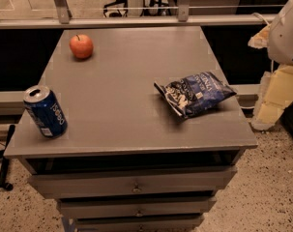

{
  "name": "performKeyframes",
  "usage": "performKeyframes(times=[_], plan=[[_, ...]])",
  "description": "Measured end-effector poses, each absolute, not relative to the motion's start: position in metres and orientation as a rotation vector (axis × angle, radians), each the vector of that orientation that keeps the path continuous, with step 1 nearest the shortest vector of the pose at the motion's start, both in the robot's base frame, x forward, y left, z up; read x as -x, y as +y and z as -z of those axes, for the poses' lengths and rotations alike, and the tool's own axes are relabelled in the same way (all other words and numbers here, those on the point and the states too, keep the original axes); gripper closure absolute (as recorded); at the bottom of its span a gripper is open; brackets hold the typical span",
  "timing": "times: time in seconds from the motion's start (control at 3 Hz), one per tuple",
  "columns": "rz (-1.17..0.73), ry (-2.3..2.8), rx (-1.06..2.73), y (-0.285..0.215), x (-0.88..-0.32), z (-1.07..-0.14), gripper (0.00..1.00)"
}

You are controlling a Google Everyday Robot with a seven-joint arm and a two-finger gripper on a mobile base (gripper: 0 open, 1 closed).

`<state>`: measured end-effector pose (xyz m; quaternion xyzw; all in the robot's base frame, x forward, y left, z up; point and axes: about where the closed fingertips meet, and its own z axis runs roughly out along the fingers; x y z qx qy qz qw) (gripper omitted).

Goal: Pick blue chip bag

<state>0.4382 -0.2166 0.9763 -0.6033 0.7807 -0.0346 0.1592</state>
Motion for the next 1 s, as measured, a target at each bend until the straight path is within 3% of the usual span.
performKeyframes(times=[0.67, 1.0], plan=[[0.066, 2.205, 1.661, -0.223, -0.456, -0.964, 0.0], [-0.006, 2.154, 1.56, -0.235, -0.496, -0.941, 0.0]])
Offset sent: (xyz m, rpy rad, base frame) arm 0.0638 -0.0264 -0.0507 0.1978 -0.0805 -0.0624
